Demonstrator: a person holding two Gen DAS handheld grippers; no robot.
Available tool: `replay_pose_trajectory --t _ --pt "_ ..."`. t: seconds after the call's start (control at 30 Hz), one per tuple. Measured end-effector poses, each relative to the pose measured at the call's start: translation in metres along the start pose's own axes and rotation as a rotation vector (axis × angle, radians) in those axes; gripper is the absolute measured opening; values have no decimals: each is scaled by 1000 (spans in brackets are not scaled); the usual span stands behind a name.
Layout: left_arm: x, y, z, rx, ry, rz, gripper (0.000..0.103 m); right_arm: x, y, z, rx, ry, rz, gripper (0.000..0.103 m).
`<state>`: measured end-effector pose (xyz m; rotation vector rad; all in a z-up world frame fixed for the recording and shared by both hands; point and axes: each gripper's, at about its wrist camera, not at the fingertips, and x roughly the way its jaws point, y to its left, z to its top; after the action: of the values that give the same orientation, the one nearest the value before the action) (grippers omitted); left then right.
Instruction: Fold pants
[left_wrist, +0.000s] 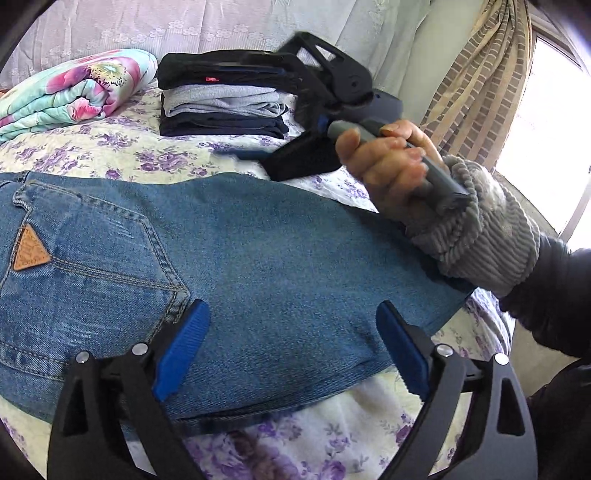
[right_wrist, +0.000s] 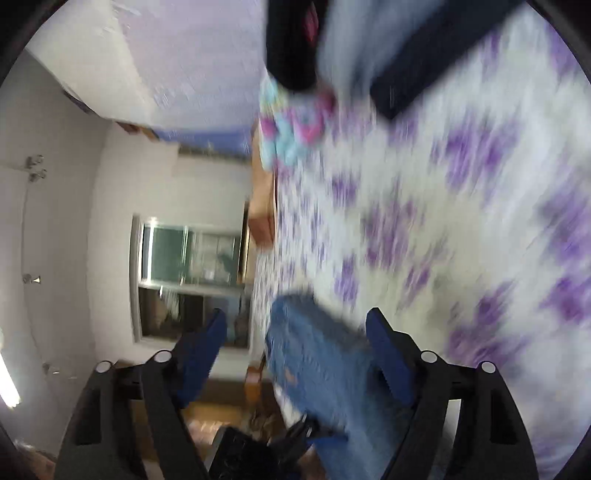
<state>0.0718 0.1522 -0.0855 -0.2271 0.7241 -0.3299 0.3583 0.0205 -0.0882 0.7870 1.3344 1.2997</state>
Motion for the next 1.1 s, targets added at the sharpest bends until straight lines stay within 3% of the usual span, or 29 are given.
replay_pose_trajectory --t 0.07,0.17,0.2,0.27,0.37,0.5,0.6,0.67,0.73,0.77,0.8,0.87,1.0,1.03,1.1 --pt "-1 -1 -1 -4 -4 -2 89 -6 7 0 -12 22 -6 79" --pt "-2 0 -1 -11 -13 -7 89 14 23 -16 -61 176 -21 80" --pt "-3 0 -1 -11 -15 -7 89 24 29 -24 -95 216 -69 80" --pt "-3 -1 -2 -11 -20 -2 89 29 31 -24 -135 205 -173 80" --pt "-6 1 -3 -23 -31 -4 89 25 19 -18 -126 201 -261 81" --pt "-5 1 -2 -26 -28 -8 90 44 10 -34 -113 394 -172 82" --pt "-4 -1 -3 -23 -23 -5 91 49 5 -27 -93 353 -170 81" --pt "-3 -1 -2 -24 -19 -1 92 49 -1 -26 -90 305 -227 69" --pt "-3 0 -2 -28 -17 0 92 42 -2 -30 -128 269 -304 38" --pt "-2 0 -2 -28 -17 0 92 37 -4 -31 -129 250 -312 29" --pt "-2 0 -2 -26 -18 1 92 29 -10 -32 -103 226 -301 13" --pt "-2 0 -2 -24 -17 1 92 15 -16 -32 -76 194 -254 12" --pt "-2 0 -3 -24 -19 2 92 11 -6 -37 -165 115 -294 8" --pt "-2 0 -3 -24 -19 2 92 7 -1 -34 -199 79 -318 0" --pt "-2 0 -2 -23 -17 5 92 10 -2 -22 -235 35 -453 0"
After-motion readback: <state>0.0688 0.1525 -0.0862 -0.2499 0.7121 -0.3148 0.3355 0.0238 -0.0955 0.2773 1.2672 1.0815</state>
